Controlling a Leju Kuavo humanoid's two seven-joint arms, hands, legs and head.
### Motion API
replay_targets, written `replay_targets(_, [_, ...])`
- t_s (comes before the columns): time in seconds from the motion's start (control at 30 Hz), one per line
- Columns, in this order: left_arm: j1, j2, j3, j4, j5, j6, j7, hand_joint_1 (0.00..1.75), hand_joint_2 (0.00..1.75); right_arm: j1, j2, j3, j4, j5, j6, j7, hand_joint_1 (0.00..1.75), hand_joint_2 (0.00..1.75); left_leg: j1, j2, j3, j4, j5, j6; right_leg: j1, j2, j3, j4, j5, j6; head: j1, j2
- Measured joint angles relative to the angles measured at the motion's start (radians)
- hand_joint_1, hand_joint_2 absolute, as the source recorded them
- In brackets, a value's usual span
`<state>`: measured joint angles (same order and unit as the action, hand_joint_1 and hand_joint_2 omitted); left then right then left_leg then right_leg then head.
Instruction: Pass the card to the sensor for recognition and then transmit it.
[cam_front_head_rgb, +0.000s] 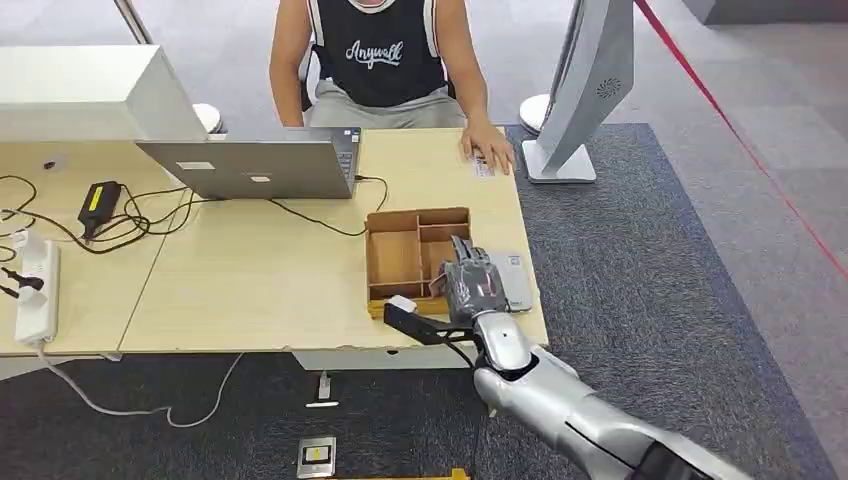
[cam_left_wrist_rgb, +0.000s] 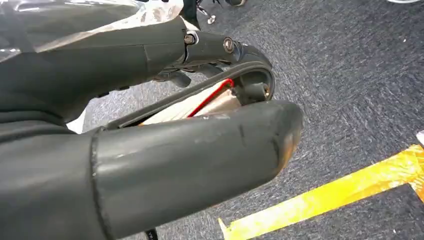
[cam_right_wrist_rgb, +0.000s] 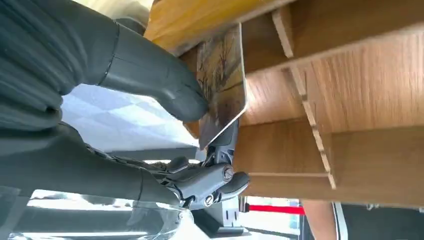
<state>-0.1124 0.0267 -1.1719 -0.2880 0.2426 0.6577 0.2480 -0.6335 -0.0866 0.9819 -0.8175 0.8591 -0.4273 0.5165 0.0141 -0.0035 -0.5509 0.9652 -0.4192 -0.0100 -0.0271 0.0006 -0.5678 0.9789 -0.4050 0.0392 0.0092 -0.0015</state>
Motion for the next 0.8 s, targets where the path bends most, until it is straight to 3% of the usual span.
replay_targets(0.23, [-0.001, -0.001, -0.005, 0.000, -0.001, -0.001, 0.000, 0.00, 0.00, -0.024, -0.005, -0.009, -0.036, 0.054, -0.062, 0.025, 1.75, 1.75, 0.000, 0.000, 0.000, 0.000, 0.000, 0.000, 0.000, 0.000, 0.000, 0.000, 0.000, 0.000, 0.000, 0.000])
replay_targets(0.37, [-0.001, -0.001, -0.005, 0.000, 0.003, -0.001, 0.000, 0.00, 0.00, -0.072, -0.026, -0.028, -0.132, 0.130, -0.019, 0.074, 1.75, 1.75, 0.000, 0.001, 0.000, 0.000, 0.000, 0.000, 0.000, 0.000, 0.000, 0.000, 0.000, 0.000, 0.000, 0.000])
replay_targets(0.57, [0.002, -0.001, -0.005, 0.001, 0.013, 0.001, -0.011, 0.00, 0.00, -0.115, -0.051, -0.058, -0.262, 0.164, 0.023, 0.091, 1.75, 1.75, 0.000, 0.000, 0.000, 0.000, 0.000, 0.000, 0.000, 0.000, 0.000, 0.000, 0.000, 0.000, 0.000, 0.000])
replay_targets(0.8, [-0.008, -0.002, -0.006, 0.001, -0.008, -0.005, -0.008, 0.00, 0.00, -0.139, -0.078, -0.087, -0.324, 0.159, 0.064, 0.104, 1.75, 1.75, 0.000, 0.001, 0.000, 0.000, 0.000, 0.000, 0.000, 0.000, 0.000, 0.000, 0.000, 0.000, 0.000, 0.000])
